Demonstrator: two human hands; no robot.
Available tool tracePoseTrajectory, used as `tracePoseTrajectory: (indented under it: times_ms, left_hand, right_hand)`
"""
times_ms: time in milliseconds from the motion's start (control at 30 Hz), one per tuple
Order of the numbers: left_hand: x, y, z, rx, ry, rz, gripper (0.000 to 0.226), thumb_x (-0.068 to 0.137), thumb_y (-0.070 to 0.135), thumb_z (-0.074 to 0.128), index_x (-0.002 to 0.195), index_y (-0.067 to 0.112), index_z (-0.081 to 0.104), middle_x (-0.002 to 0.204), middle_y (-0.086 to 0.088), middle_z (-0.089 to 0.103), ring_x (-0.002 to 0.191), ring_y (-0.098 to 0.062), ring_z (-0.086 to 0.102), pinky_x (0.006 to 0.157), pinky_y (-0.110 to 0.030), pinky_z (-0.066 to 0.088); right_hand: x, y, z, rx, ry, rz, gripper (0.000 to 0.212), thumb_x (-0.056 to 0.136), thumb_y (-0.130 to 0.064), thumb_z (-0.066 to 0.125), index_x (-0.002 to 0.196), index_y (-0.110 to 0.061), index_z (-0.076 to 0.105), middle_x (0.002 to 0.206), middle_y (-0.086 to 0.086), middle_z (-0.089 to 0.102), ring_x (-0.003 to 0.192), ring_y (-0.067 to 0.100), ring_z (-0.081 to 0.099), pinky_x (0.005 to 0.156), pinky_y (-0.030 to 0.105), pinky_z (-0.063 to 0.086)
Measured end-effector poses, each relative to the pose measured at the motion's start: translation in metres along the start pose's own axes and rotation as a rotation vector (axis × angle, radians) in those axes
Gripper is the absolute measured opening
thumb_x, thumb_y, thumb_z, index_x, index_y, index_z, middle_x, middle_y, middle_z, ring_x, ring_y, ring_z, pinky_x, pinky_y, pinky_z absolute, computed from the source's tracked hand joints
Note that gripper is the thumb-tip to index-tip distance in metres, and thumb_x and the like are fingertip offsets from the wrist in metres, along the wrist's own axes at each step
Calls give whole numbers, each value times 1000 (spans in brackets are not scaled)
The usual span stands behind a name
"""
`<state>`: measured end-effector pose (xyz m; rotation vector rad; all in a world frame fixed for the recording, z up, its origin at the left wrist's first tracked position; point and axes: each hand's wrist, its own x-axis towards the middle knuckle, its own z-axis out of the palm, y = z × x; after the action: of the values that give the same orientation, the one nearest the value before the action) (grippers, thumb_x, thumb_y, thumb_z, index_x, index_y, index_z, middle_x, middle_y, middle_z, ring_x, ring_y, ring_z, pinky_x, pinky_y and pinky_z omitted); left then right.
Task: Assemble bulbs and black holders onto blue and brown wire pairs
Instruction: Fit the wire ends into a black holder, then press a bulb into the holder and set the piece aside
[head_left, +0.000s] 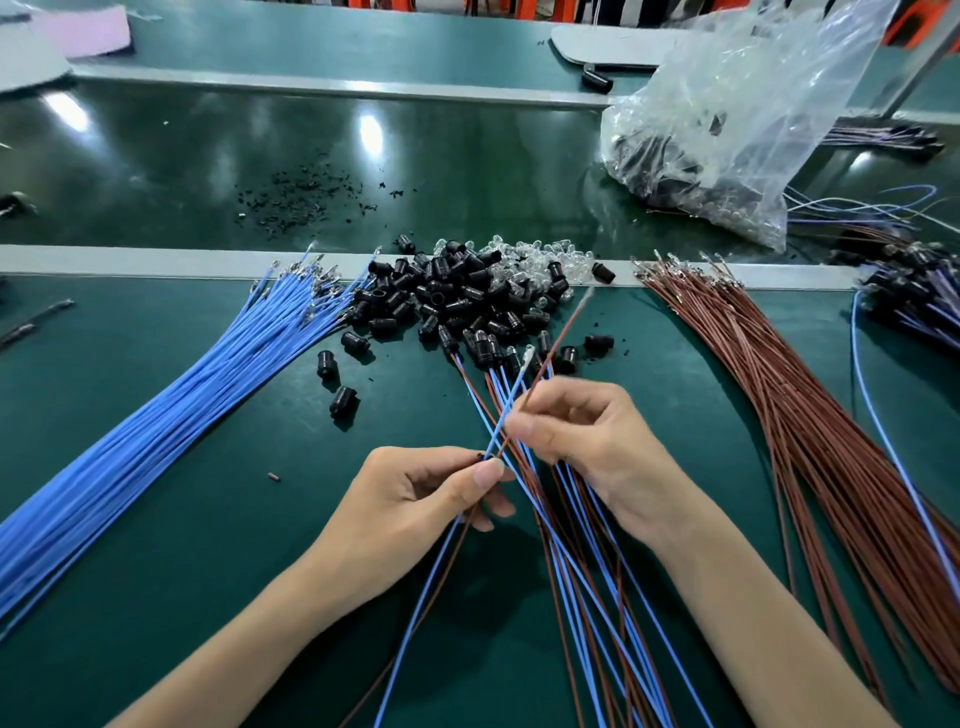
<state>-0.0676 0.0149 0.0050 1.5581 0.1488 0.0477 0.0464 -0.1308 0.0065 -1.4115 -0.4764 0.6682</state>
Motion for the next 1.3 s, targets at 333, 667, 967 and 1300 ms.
tracePoseTrajectory:
  times_ms: [333,667,967,1300]
  left_hand:
    - [0,-3,0,67,-21,28,16,80,31,60,79,32,76,71,0,73,61,-6,65,62,-11,48]
    - [1,-5,-1,14,19,11,21,80,30,60,83,18,76,71,-4,73,60,-10,65,61,-13,49]
    - [2,-9,-3,124,-6,71,29,83,30,59,111,28,66,73,-4,72,65,-16,67,66,-18,51]
    - [25,-1,-24,656,-108,197,16,91,10,61,100,22,68,77,12,69,67,-6,63,62,-10,44]
  right_hand:
    - [1,-7,-3,197,159,-100,9,73,-25,69,67,-20,74,63,-4,63,52,4,50,51,13,42]
    - [-2,-9,-7,151,-59,-102,29,76,-43,68,93,-21,76,79,-1,70,66,8,57,64,17,48]
    - [-4,-14,-11,-243,7,-192,17,76,-16,74,89,-25,67,76,-6,66,71,7,61,69,16,48]
    - [-3,-6,-11,-679,61,-351,11,78,1,75,84,-9,74,80,-4,69,74,6,64,72,16,50]
